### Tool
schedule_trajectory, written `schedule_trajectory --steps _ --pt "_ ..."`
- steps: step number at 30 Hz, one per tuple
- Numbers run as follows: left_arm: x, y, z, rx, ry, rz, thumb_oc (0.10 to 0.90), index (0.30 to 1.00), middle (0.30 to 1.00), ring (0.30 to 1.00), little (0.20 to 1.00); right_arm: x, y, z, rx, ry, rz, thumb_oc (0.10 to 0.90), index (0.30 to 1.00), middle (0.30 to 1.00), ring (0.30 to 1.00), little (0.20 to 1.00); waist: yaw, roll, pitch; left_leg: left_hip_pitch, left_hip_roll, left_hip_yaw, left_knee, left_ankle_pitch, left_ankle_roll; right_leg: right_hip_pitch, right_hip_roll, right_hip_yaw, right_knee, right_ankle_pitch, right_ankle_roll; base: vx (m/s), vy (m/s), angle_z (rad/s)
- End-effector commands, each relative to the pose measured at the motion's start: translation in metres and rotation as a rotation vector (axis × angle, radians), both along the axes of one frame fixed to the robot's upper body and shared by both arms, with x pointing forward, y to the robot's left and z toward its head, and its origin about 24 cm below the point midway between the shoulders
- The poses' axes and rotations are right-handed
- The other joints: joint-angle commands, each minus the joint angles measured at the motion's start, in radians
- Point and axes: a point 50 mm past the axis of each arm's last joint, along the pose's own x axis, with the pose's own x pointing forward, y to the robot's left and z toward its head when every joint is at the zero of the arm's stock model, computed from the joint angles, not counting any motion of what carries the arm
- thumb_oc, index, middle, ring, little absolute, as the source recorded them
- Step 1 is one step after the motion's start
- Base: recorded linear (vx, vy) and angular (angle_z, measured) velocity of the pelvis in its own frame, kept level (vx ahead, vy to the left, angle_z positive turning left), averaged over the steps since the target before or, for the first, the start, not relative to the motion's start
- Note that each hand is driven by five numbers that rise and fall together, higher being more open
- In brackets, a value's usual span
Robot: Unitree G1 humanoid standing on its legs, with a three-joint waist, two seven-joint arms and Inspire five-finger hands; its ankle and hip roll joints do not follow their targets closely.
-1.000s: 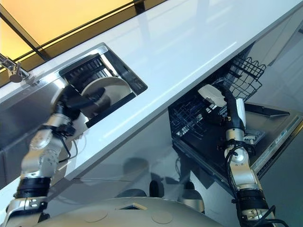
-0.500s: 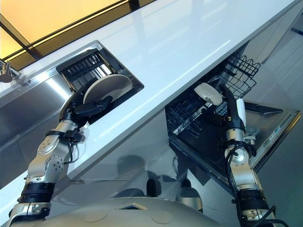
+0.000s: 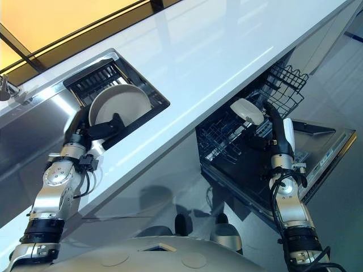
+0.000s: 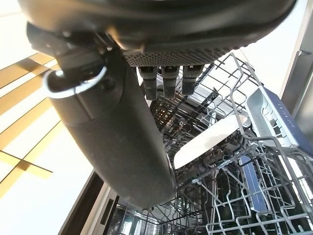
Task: Pick up plates and place into dishwasher.
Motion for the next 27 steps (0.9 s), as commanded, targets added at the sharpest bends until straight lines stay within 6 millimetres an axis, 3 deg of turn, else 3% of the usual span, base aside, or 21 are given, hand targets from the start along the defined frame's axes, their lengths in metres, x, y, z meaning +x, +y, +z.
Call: schedule_trajectory --steps 1,12,18,19,21,24,25,27 --pt "0.002 0.025 0.086 0.274 -0.399 0.079 0.100 0.300 0.300 0.300 0.200 0.017 -0.005 0.073 -0.026 -0.371 0.027 0.800 0.900 0.900 0.900 0.900 0.000 0.021 -0.058 -0.014 -0.043 -0.033 0.046 -0.116 0.023 -0.061 0.077 -0.028 0.129 -0.140 -0.007 -0.06 0.005 -0.04" --pt "-0.017 0.039 0.131 0.547 -0.634 0.258 0.100 0.300 0.300 0.300 0.200 0.009 -0.016 0.110 -0.036 -0.570 -0.043 0.800 0.900 0.900 0.900 0.900 -0.003 0.020 -0.077 -0.006 -0.040 -0.034 0.045 -0.125 0.021 -0.055 0.089 -0.005 0.124 -0.145 -0.011 -0.03 -0.015 -0.02" --pt "-0.030 0.041 0.147 0.595 -0.767 0.299 0.100 0.300 0.300 0.300 0.200 0.003 -0.020 0.131 -0.054 -0.684 -0.066 0.800 0.900 0.900 0.900 0.900 -0.003 0.019 -0.086 -0.003 -0.038 -0.024 0.045 -0.128 0.018 -0.051 0.090 -0.007 0.121 -0.145 -0.013 -0.01 -0.005 0.00" --pt "-0.033 0.034 0.152 0.548 -0.825 0.257 0.100 0.300 0.300 0.300 0.200 -0.001 -0.016 0.145 -0.054 -0.756 -0.034 0.800 0.900 0.900 0.900 0.900 -0.004 0.018 -0.088 -0.002 -0.035 -0.023 0.043 -0.127 0.017 -0.051 0.092 -0.010 0.123 -0.146 -0.014 0.00 0.000 0.00" --pt "-0.034 0.027 0.155 0.499 -0.854 0.211 0.100 0.300 0.300 0.300 0.200 -0.003 -0.012 0.154 -0.042 -0.795 0.000 0.800 0.900 0.900 0.900 0.900 -0.003 0.017 -0.089 -0.001 -0.035 -0.023 0.042 -0.127 0.015 -0.051 0.093 -0.012 0.124 -0.146 -0.014 -0.02 -0.012 0.00" --pt "-0.027 0.001 0.154 0.366 -0.906 0.064 0.100 0.300 0.300 0.300 0.200 -0.002 0.008 0.171 0.041 -0.854 0.179 0.800 0.900 0.900 0.900 0.900 -0.001 0.015 -0.092 0.001 -0.033 -0.027 0.034 -0.123 0.012 -0.050 0.097 -0.018 0.127 -0.149 -0.015 -0.04 -0.034 0.00" --pt "-0.019 -0.018 0.152 0.328 -0.926 -0.004 0.100 0.300 0.300 0.300 0.200 0.002 0.023 0.176 0.091 -0.851 0.291 0.800 0.900 0.900 0.900 0.900 0.000 0.011 -0.094 0.003 -0.033 -0.030 0.029 -0.121 0.011 -0.049 0.098 -0.020 0.129 -0.150 -0.015 -0.03 -0.038 0.00" --pt "-0.013 -0.031 0.151 0.310 -0.933 -0.051 0.100 0.300 0.300 0.300 0.200 0.005 0.034 0.180 0.146 -0.834 0.397 0.800 0.900 0.900 0.900 0.900 0.000 0.009 -0.095 0.005 -0.032 -0.033 0.024 -0.118 0.010 -0.048 0.099 -0.022 0.129 -0.151 -0.016 -0.03 -0.039 0.02"
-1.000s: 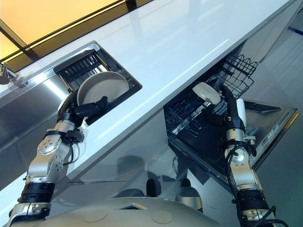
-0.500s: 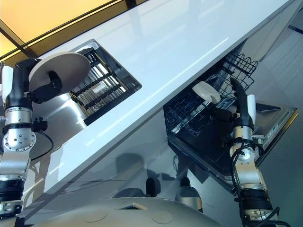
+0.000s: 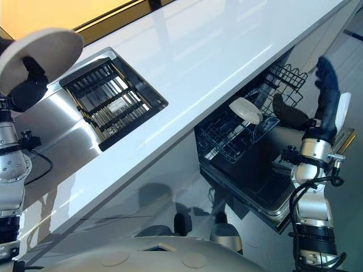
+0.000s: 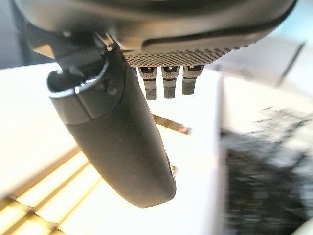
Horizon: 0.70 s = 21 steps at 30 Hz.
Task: Pick up plates and place into dishwasher.
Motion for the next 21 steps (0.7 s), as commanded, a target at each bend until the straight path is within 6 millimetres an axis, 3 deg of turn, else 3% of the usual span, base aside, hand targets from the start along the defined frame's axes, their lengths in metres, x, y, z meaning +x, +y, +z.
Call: schedule_trajectory --steps 1,6,9,15,21 --pt "0.011 -0.040 0.044 0.077 -0.221 -0.219 0.100 0.300 0.300 0.300 0.200 0.006 0.046 0.069 -0.066 -0.295 0.434 0.800 0.900 0.900 0.900 0.900 -0.007 0.006 -0.096 0.001 -0.039 -0.041 0.018 -0.113 0.014 -0.053 0.091 -0.040 0.129 -0.152 -0.014 -0.03 -0.046 0.02" --pt "0.035 -0.081 0.042 0.081 -0.187 -0.368 0.100 0.300 0.300 0.300 0.200 0.022 0.094 0.070 0.029 -0.217 0.779 0.800 0.900 0.900 0.900 0.900 -0.008 -0.003 -0.108 0.001 -0.035 -0.041 0.011 -0.109 0.009 -0.049 0.093 -0.052 0.123 -0.150 -0.014 -0.03 -0.038 0.00" --pt "0.046 -0.098 0.042 0.081 -0.156 -0.416 0.100 0.300 0.300 0.300 0.200 0.028 0.111 0.074 0.058 -0.214 0.847 0.800 0.900 0.900 0.900 0.900 -0.009 -0.006 -0.112 0.002 -0.031 -0.036 0.011 -0.108 0.008 -0.046 0.094 -0.055 0.123 -0.151 -0.015 -0.01 -0.035 0.06" --pt "0.058 -0.120 0.032 0.066 -0.075 -0.510 0.100 0.300 0.300 0.300 0.200 0.033 0.127 0.082 0.102 -0.246 0.880 0.800 0.900 0.900 0.900 0.900 -0.008 -0.011 -0.116 0.007 -0.028 -0.029 0.011 -0.109 0.008 -0.036 0.097 -0.055 0.116 -0.147 -0.013 0.00 -0.019 0.04" --pt "0.059 -0.135 0.022 0.072 -0.023 -0.581 0.100 0.300 0.300 0.300 0.200 0.043 0.140 0.071 0.150 -0.120 0.934 0.800 0.900 0.900 0.900 0.900 -0.007 -0.014 -0.118 0.011 -0.026 -0.022 0.012 -0.110 0.007 -0.030 0.099 -0.052 0.112 -0.144 -0.012 0.01 0.002 0.00"
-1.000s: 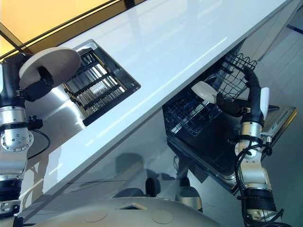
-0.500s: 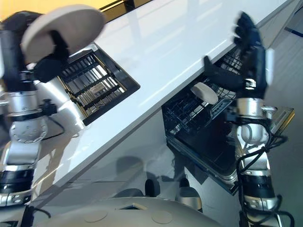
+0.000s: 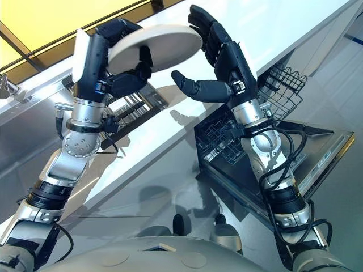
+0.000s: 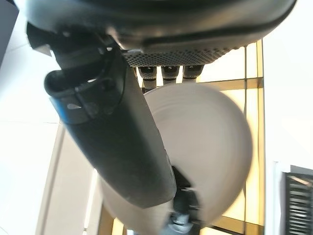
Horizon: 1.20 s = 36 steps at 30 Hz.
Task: Pick up plates and place into dishwasher.
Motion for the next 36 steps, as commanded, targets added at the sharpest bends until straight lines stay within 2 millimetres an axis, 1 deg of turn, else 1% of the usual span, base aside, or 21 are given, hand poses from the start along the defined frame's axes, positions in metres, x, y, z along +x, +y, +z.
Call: schedule_trajectory --steps 1,4,9,10,11,14,16,19,21,22,23,24,25,28,30,32,33,36 --pt "0.010 -0.016 0.037 -0.034 -0.146 -0.094 0.100 0.300 0.300 0.300 0.200 0.001 0.019 0.031 0.083 -0.090 0.112 0.800 0.900 0.900 0.900 0.900 -0.002 -0.009 -0.114 0.008 -0.032 -0.007 0.012 -0.115 0.015 -0.039 0.091 -0.031 0.111 -0.147 -0.008 0.03 0.004 -0.01" --pt "0.009 -0.020 0.034 -0.025 -0.124 -0.120 0.100 0.300 0.300 0.300 0.200 0.006 0.020 0.019 0.052 -0.025 0.111 0.800 0.900 0.900 0.900 0.900 -0.001 -0.011 -0.113 0.009 -0.032 -0.007 0.012 -0.114 0.015 -0.038 0.091 -0.033 0.112 -0.147 -0.009 0.03 0.000 -0.01" --pt "0.009 -0.026 0.031 -0.010 -0.096 -0.159 0.100 0.300 0.300 0.300 0.200 0.009 0.023 0.008 0.021 0.033 0.108 0.800 0.900 0.900 0.900 0.900 0.002 -0.016 -0.108 0.012 -0.033 -0.013 0.011 -0.114 0.018 -0.034 0.092 -0.038 0.113 -0.148 -0.011 0.04 -0.001 0.02" --pt "0.009 -0.027 0.030 -0.007 -0.094 -0.162 0.100 0.300 0.300 0.300 0.200 0.010 0.023 0.006 0.017 0.048 0.120 0.762 0.867 0.867 0.867 0.862 0.002 -0.016 -0.107 0.013 -0.033 -0.014 0.011 -0.114 0.018 -0.033 0.092 -0.038 0.113 -0.148 -0.011 0.05 0.008 0.01" --pt "0.008 -0.027 0.030 -0.005 -0.094 -0.168 0.100 0.300 0.300 0.300 0.200 0.011 0.024 0.001 0.002 0.090 0.138 0.100 0.300 0.300 0.300 0.200 0.001 -0.018 -0.105 0.014 -0.034 -0.016 0.011 -0.113 0.017 -0.031 0.092 -0.038 0.113 -0.148 -0.011 0.05 0.009 0.00" --pt "0.007 -0.026 0.029 -0.005 -0.106 -0.164 0.100 0.300 0.300 0.300 0.200 0.013 0.023 -0.005 0.004 0.148 0.159 0.100 0.300 0.300 0.300 0.200 0.001 -0.018 -0.103 0.015 -0.033 -0.018 0.009 -0.112 0.017 -0.031 0.092 -0.038 0.116 -0.150 -0.012 0.01 0.003 0.00" --pt "0.005 -0.026 0.031 -0.004 -0.141 -0.162 0.100 0.300 0.300 0.300 0.200 0.015 0.021 -0.013 0.008 0.199 0.162 0.100 0.300 0.300 0.300 0.200 0.000 -0.020 -0.103 0.015 -0.032 -0.022 0.006 -0.110 0.018 -0.031 0.092 -0.040 0.121 -0.153 -0.012 0.04 -0.001 0.00" --pt "0.003 -0.027 0.033 -0.003 -0.157 -0.184 0.100 0.300 0.300 0.300 0.200 0.015 0.017 -0.015 0.001 0.203 0.145 0.100 0.300 0.300 0.300 0.200 0.000 -0.020 -0.101 0.016 -0.031 -0.025 0.003 -0.107 0.017 -0.032 0.092 -0.044 0.122 -0.151 -0.011 0.04 -0.006 0.01" --pt "0.001 -0.029 0.033 -0.006 -0.128 -0.238 0.100 0.300 0.300 0.300 0.200 0.014 0.015 -0.016 0.003 0.205 0.144 0.100 0.300 0.300 0.300 0.200 -0.001 -0.021 -0.100 0.016 -0.032 -0.027 0.002 -0.107 0.016 -0.030 0.091 -0.045 0.118 -0.148 -0.010 0.05 -0.005 0.01" --pt "0.000 -0.031 0.031 -0.008 -0.100 -0.273 0.100 0.300 0.300 0.300 0.200 0.013 0.015 -0.016 0.003 0.207 0.146 0.100 0.300 0.300 0.300 0.200 -0.001 -0.020 -0.099 0.016 -0.031 -0.027 0.002 -0.107 0.016 -0.030 0.091 -0.045 0.116 -0.147 -0.010 0.05 -0.009 0.01" --pt "0.002 -0.034 0.026 -0.009 -0.013 -0.343 0.100 0.300 0.300 0.300 0.200 0.013 0.016 -0.018 0.001 0.208 0.144 0.100 0.300 0.300 0.300 0.200 -0.001 -0.019 -0.097 0.017 -0.031 -0.028 0.002 -0.107 0.016 -0.030 0.092 -0.046 0.114 -0.145 -0.009 0.04 -0.008 0.00" --pt "0.003 -0.036 0.023 -0.012 0.019 -0.365 0.100 0.300 0.300 0.300 0.200 0.013 0.016 -0.018 0.003 0.212 0.148 0.100 0.300 0.300 0.300 0.200 -0.002 -0.018 -0.096 0.017 -0.031 -0.028 0.002 -0.107 0.016 -0.029 0.092 -0.046 0.112 -0.143 -0.008 0.05 -0.007 0.00" --pt "0.005 -0.039 0.015 -0.040 0.145 -0.461 0.100 0.300 0.300 0.300 0.200 0.012 0.016 -0.020 -0.003 0.216 0.148 0.100 0.300 0.300 0.300 0.200 -0.003 -0.017 -0.093 0.018 -0.032 -0.028 0.002 -0.106 0.017 -0.027 0.092 -0.045 0.106 -0.139 -0.007 0.07 -0.004 0.00" --pt "0.007 -0.046 -0.002 -0.060 0.321 -0.593 0.100 0.300 0.300 0.300 0.200 0.012 0.014 -0.023 0.002 0.242 0.163 0.100 0.300 0.300 0.300 0.200 -0.009 -0.012 -0.088 0.025 -0.031 -0.025 0.002 -0.113 0.017 -0.015 0.092 -0.044 0.096 -0.141 -0.004 0.06 -0.005 -0.01" --pt "0.010 -0.047 -0.011 -0.084 0.409 -0.642 0.100 0.300 0.300 0.300 0.200 0.013 0.013 -0.025 0.015 0.260 0.182 0.100 0.300 0.300 0.300 0.200 -0.013 -0.010 -0.088 0.026 -0.031 -0.021 0.002 -0.113 0.015 -0.013 0.092 -0.041 0.091 -0.138 -0.002 0.04 -0.004 -0.02" --pt "0.015 -0.044 -0.019 -0.133 0.478 -0.657 0.100 0.300 0.300 0.300 0.200 0.015 0.012 -0.026 0.033 0.280 0.193 0.100 0.300 0.300 0.300 0.200 -0.016 -0.008 -0.088 0.026 -0.030 -0.018 0.002 -0.111 0.014 -0.013 0.092 -0.039 0.089 -0.136 -0.001 0.05 -0.011 -0.02" --pt "0.019 -0.041 -0.022 -0.170 0.502 -0.643 0.800 0.900 0.900 0.900 0.900 0.016 0.011 -0.026 0.046 0.292 0.200 0.100 0.300 0.300 0.300 0.200 -0.018 -0.007 -0.087 0.026 -0.029 -0.016 0.002 -0.111 0.014 -0.013 0.091 -0.038 0.087 -0.135 -0.002 0.05 -0.018 -0.01" --pt "0.028 -0.029 -0.031 -0.273 0.557 -0.606 0.800 0.900 0.900 0.900 0.900 0.019 0.004 -0.029 0.084 0.319 0.199 0.100 0.300 0.300 0.300 0.200 -0.020 -0.005 -0.087 0.029 -0.028 -0.014 0.002 -0.110 0.014 -0.010 0.090 -0.040 0.087 -0.135 -0.002 0.04 -0.024 -0.01"
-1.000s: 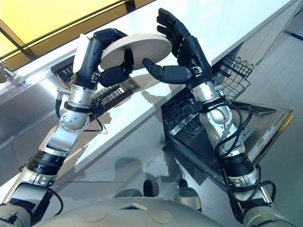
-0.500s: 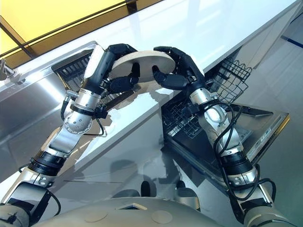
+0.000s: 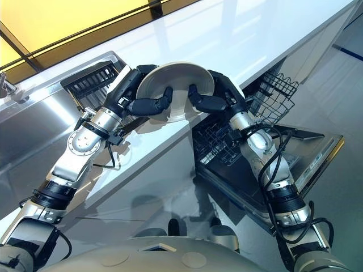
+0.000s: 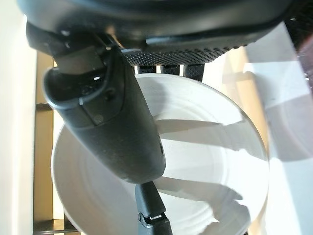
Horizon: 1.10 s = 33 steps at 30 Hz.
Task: Pick up plates and place into dishwasher.
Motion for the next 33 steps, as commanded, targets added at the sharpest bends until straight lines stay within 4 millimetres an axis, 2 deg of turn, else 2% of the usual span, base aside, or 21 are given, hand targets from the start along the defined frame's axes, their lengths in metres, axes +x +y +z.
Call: schedule_trajectory --steps 1,7,9,11,14,19,26,29,30,31,33 --pt "0.010 -0.032 0.016 -0.185 -0.019 -0.166 0.800 0.900 0.900 0.900 0.900 0.002 0.018 0.038 0.161 -0.149 0.138 0.100 0.300 0.300 0.300 0.200 -0.006 0.027 -0.085 -0.004 -0.028 -0.015 0.002 -0.110 0.014 -0.042 0.089 -0.039 0.088 -0.135 -0.002 0.03 -0.031 0.01" --pt "0.018 0.004 0.007 -0.267 -0.001 0.075 0.800 0.900 0.900 0.900 0.900 0.008 -0.007 0.046 0.218 -0.197 -0.050 0.100 0.300 0.300 0.300 0.200 0.002 0.027 -0.091 -0.011 -0.027 -0.020 0.002 -0.101 0.013 -0.048 0.089 -0.043 0.086 -0.128 -0.007 0.01 -0.016 0.00" --pt "0.018 0.022 0.002 -0.265 0.001 0.189 0.800 0.900 0.900 0.900 0.900 0.010 -0.030 0.056 0.184 -0.291 -0.259 0.100 0.300 0.300 0.300 0.200 0.006 0.029 -0.091 -0.010 -0.026 -0.022 0.002 -0.099 0.012 -0.045 0.091 -0.045 0.086 -0.129 -0.009 0.00 0.000 0.00" --pt "0.017 0.028 0.001 -0.258 0.007 0.226 0.800 0.900 0.900 0.900 0.900 0.011 -0.042 0.061 0.150 -0.339 -0.370 0.100 0.300 0.300 0.300 0.200 0.008 0.031 -0.089 -0.009 -0.026 -0.025 0.002 -0.099 0.011 -0.044 0.091 -0.047 0.086 -0.129 -0.010 0.00 0.000 0.00" --pt "0.012 0.042 -0.002 -0.232 0.017 0.308 0.800 0.900 0.900 0.900 0.900 0.006 -0.069 0.069 0.092 -0.407 -0.564 0.100 0.300 0.300 0.300 0.200 0.015 0.036 -0.085 -0.008 -0.026 -0.033 0.002 -0.097 0.011 -0.042 0.093 -0.049 0.087 -0.131 -0.013 0.00 0.000 0.00" --pt "0.003 0.066 -0.010 -0.216 0.040 0.396 0.800 0.900 0.900 0.900 0.900 -0.005 -0.110 0.066 0.099 -0.424 -0.728 0.100 0.300 0.300 0.300 0.200 0.019 0.040 -0.080 -0.004 -0.026 -0.038 0.002 -0.097 0.009 -0.040 0.094 -0.054 0.090 -0.134 -0.013 0.01 -0.007 0.04" --pt "-0.005 0.097 -0.016 -0.206 0.047 0.531 0.800 0.900 0.900 0.900 0.900 -0.017 -0.152 0.070 0.118 -0.453 -0.954 0.100 0.300 0.300 0.300 0.200 0.018 0.042 -0.077 -0.002 -0.025 -0.037 0.002 -0.099 0.003 -0.041 0.093 -0.056 0.096 -0.139 -0.012 0.00 0.000 0.01" --pt "-0.006 0.110 -0.015 -0.158 0.009 0.631 0.800 0.900 0.900 0.900 0.900 -0.023 -0.175 0.072 -0.120 -0.485 -1.191 0.100 0.300 0.300 0.300 0.200 0.019 0.041 -0.078 -0.004 -0.026 -0.036 0.002 -0.098 0.001 -0.043 0.094 -0.056 0.096 -0.140 -0.010 0.00 0.000 0.00" --pt "-0.008 0.115 -0.014 -0.147 -0.007 0.665 0.800 0.900 0.900 0.900 0.900 -0.029 -0.189 0.076 -0.361 -0.514 -1.331 0.100 0.300 0.300 0.300 0.200 0.021 0.040 -0.077 -0.006 -0.026 -0.037 0.002 -0.097 0.001 -0.045 0.094 -0.056 0.097 -0.140 -0.010 0.00 0.000 0.00" --pt "-0.008 0.115 -0.013 -0.145 -0.010 0.669 0.800 0.900 0.900 0.900 0.900 -0.029 -0.190 0.076 -0.409 -0.516 -1.346 0.100 0.300 0.300 0.300 0.200 0.021 0.040 -0.077 -0.006 -0.026 -0.037 0.002 -0.097 0.001 -0.045 0.094 -0.056 0.097 -0.140 -0.010 0.00 0.000 0.00" --pt "-0.010 0.117 -0.013 -0.120 -0.025 0.693 0.800 0.900 0.900 0.900 0.900 -0.032 -0.203 0.074 -0.704 -0.467 -1.415 0.100 0.300 0.300 0.300 0.200 0.021 0.039 -0.077 -0.008 -0.027 -0.038 0.002 -0.094 0.002 -0.048 0.094 -0.053 0.100 -0.141 -0.010 0.00 0.000 0.00"
